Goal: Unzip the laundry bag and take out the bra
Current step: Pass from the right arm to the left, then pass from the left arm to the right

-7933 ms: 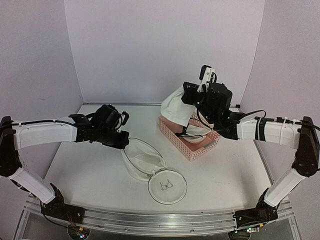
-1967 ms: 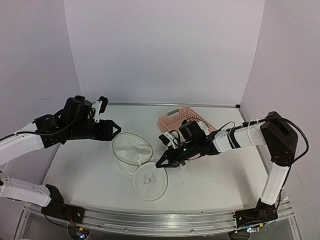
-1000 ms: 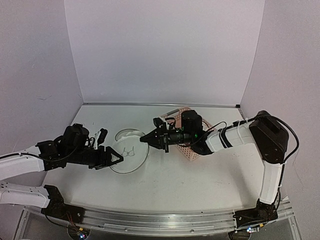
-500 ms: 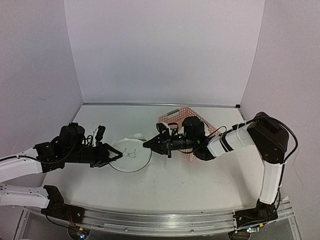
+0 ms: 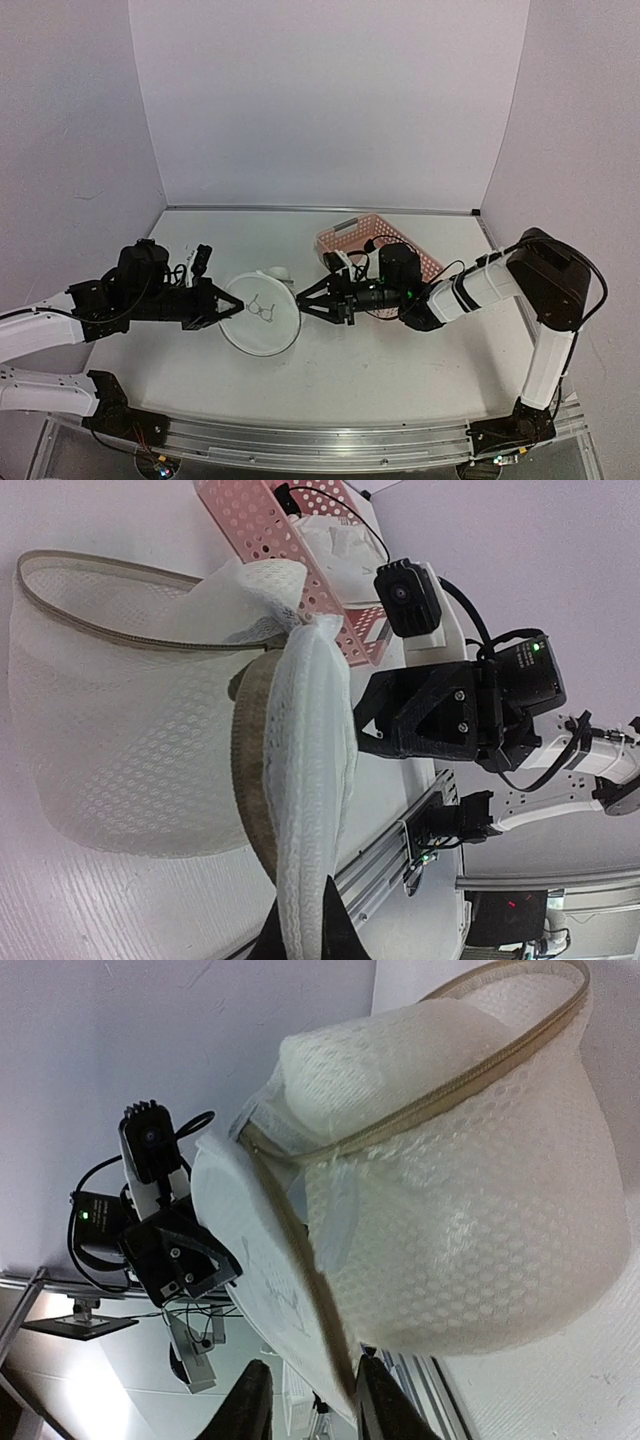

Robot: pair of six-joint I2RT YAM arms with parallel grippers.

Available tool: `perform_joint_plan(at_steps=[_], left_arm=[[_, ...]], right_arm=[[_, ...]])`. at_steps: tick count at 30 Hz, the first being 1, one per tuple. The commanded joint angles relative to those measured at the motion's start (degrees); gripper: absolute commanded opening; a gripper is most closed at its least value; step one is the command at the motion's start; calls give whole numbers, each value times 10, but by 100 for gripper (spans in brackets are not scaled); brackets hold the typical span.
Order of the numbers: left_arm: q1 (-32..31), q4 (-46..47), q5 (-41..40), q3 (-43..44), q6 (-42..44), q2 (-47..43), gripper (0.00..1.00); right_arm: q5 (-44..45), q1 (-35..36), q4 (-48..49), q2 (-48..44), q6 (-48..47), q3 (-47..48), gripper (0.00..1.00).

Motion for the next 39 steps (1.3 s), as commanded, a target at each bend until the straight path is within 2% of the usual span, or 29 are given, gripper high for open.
perform_joint_plan(at_steps=[1,5,7,12,17,19,22,27,39], left_arm=[[3,39,9,43,-2,2,0],[3,50,17,49,-9,9,0],[3,56,19,51,-17,11,0],[3,83,27,54,-46,19,0],[2,98,23,52,-74,25,0],[3,102,25,47,-86,27,0],[3,127,28,38,-104,29,0],[3,140,32,30,-120,30,0],[3,150,36,23,-138,26,0]], right_arm=[[12,1,28,-66,-78,-22,37],[16,1,16,-100,-155,-45,42],[28,3,-15,-126,-224,-55,45],[113,34,-140,-215,-481,-75,48],[204,78,-156,-285,-689,-108,52],[237,101,-159,-297,-792,-114,53],[279,129,-165,-302,-892,-119,55],[370,173,-139,-290,-1015,-135,58],[601,289,17,-193,-1245,-135,64]])
